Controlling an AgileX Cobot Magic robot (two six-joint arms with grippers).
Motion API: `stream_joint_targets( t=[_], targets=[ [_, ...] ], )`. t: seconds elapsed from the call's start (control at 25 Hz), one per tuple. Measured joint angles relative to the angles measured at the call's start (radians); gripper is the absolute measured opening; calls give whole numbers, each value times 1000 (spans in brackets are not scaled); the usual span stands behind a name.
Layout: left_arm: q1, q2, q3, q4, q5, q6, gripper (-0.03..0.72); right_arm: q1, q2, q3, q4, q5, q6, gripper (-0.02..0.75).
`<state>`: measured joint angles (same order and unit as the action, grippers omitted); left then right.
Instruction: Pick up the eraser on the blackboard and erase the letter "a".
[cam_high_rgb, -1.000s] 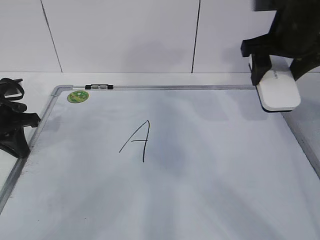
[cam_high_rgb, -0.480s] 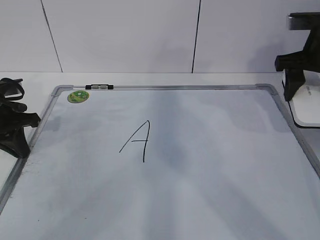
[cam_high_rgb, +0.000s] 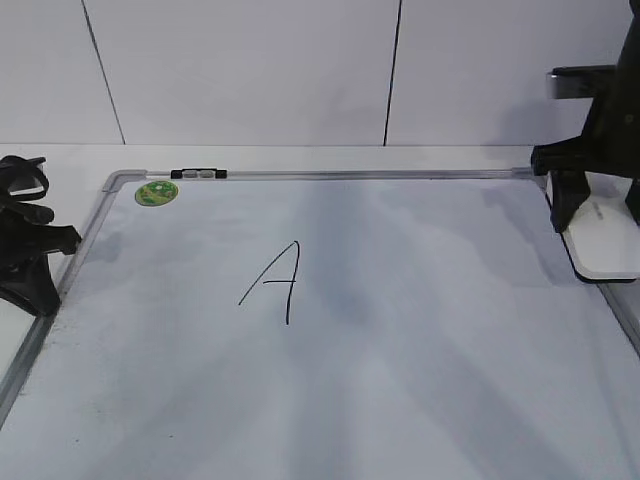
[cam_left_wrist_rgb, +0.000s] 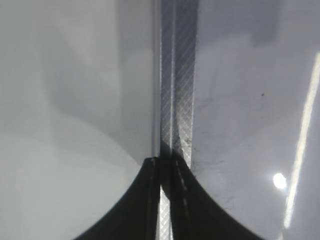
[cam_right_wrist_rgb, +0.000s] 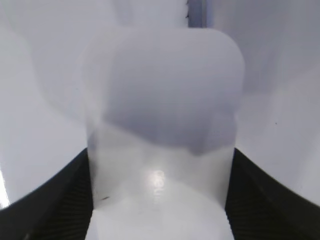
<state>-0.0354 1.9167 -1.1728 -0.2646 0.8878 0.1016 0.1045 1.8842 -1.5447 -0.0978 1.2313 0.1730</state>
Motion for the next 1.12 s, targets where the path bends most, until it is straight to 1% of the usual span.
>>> stream_joint_targets(
  t=[1.12],
  targets=[
    [0, 0, 0, 0, 0, 0, 17, -14, 135, 0, 16, -12, -21, 562]
  ],
)
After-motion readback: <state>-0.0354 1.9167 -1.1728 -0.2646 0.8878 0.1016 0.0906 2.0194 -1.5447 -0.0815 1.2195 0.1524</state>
